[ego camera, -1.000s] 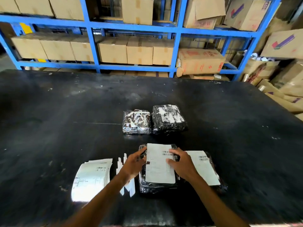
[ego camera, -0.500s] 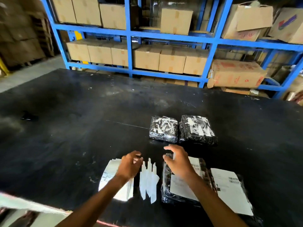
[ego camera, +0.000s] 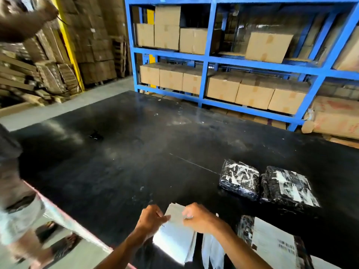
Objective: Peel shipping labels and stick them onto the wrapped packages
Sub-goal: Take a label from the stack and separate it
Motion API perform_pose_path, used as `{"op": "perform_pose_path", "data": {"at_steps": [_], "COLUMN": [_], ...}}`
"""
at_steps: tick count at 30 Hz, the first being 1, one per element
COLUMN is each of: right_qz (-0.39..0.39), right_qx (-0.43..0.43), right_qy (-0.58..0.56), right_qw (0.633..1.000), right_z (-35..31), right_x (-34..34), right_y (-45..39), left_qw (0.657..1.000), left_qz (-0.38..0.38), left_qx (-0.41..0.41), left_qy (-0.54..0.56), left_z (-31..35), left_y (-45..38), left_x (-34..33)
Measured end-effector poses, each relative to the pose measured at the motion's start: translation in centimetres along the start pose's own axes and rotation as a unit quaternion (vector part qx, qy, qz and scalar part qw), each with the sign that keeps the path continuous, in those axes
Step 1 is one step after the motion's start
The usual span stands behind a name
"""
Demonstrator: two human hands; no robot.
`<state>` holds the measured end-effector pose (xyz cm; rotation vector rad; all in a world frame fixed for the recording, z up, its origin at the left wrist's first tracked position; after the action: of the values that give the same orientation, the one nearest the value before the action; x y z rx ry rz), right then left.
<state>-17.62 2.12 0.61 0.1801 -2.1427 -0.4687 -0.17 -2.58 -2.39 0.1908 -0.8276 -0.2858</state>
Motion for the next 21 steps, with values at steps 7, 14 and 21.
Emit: {"op": "perform_pose_path", "data": {"at_steps": [7,14,21], "right_qz": [-0.012,-0.004,0.028], "right_qx": [0.027,0.001,0.017], "right_qy": [-0.009,-0.043,-0.081], "right_qw": [1.0,0.999,0.996], "right_z": [-0.5,0.7,0.9], "right_x": [0.6,1.1,2.8], "right_y": [1.5,2.8,4.6], "left_qw": [0.998,0.998,0.993], "left_qz": [-0.048,-0.047,-0.015], "left_qx": [-0.005,-0.034,-0.092], "left_qy": [0.051,0.036,0.066], "left_z": [0.1,0.9,3.5], "left_y": [-0.1,0.2,1.5], "left_x": [0.1,1.3,4.2]}}
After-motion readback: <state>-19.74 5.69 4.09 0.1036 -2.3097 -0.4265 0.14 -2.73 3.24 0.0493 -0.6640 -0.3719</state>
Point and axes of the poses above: each hand's wrist, its own y-axis away from the middle knuckle, its own x-axis out of the back of the hand, z = x × y, the point moved 3 cm from there along -y, towards the middle knuckle, and after that the axes turned 2 degrees about -y, right-handed, at the moved point
